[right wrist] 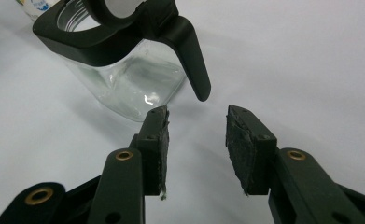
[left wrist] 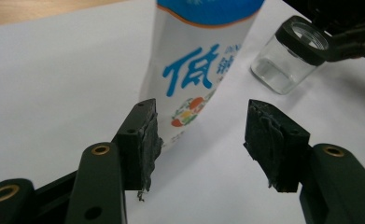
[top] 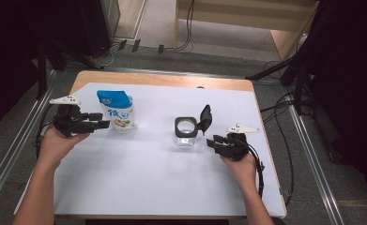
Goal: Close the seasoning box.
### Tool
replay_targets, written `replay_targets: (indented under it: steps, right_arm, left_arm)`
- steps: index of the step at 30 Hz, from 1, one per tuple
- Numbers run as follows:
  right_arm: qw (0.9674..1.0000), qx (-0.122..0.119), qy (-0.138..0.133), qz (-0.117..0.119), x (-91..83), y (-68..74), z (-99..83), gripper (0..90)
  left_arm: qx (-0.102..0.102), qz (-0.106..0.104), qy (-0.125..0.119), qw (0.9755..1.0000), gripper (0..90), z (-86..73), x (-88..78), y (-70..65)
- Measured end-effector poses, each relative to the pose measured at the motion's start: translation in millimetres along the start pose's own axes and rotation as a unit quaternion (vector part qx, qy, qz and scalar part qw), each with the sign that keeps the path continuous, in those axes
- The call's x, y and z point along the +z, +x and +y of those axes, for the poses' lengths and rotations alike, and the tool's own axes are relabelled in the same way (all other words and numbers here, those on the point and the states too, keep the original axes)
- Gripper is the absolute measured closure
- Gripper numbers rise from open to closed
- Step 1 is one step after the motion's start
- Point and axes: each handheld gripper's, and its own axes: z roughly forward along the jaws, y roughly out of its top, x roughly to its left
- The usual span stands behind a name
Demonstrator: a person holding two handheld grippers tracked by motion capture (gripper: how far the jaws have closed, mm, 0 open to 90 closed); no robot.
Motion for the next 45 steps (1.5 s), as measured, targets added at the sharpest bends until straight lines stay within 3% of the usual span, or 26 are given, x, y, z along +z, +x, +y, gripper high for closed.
replay_targets:
  steps: [14,21,25,31,36,42,45]
  right_arm:
    - [1.0,-0.003,0.0,-0.006,-8.0,4.8,-11.3,60.7]
    - [0.9999,-0.007,0.006,-0.005,-8.6,9.5,-15.4,60.6]
    - [0.9999,-0.01,0.004,-0.003,-9.1,11.7,-16.9,60.6]
    - [0.9999,-0.013,0.003,0.0,-9.1,14.7,-18.6,60.5]
    - [0.9999,-0.016,-0.001,0.005,-8.7,18.6,-18.2,60.5]
    - [0.9995,-0.024,-0.009,0.017,-10.0,24.0,-16.8,60.3]
    - [0.9992,-0.026,-0.014,0.025,-10.6,27.5,-15.5,60.3]
  left_arm:
    - [0.003,-0.002,-0.011,0.9999,45.5,13.5,13.7,9.0]
    - [0.015,-0.011,-0.02,0.9996,48.6,22.6,20.4,9.1]
    - [0.025,-0.012,-0.011,0.9996,50.5,27.6,25.5,10.1]
    - [0.03,-0.014,-0.014,0.9994,60.9,29.8,27.8,11.5]
    - [0.026,-0.03,-0.012,0.9991,73.4,28.8,27.9,12.6]
    - [0.046,-0.023,-0.011,0.9986,84.3,28.8,28.5,7.7]
    - [0.046,-0.015,-0.013,0.9988,87.3,29.6,29.6,3.5]
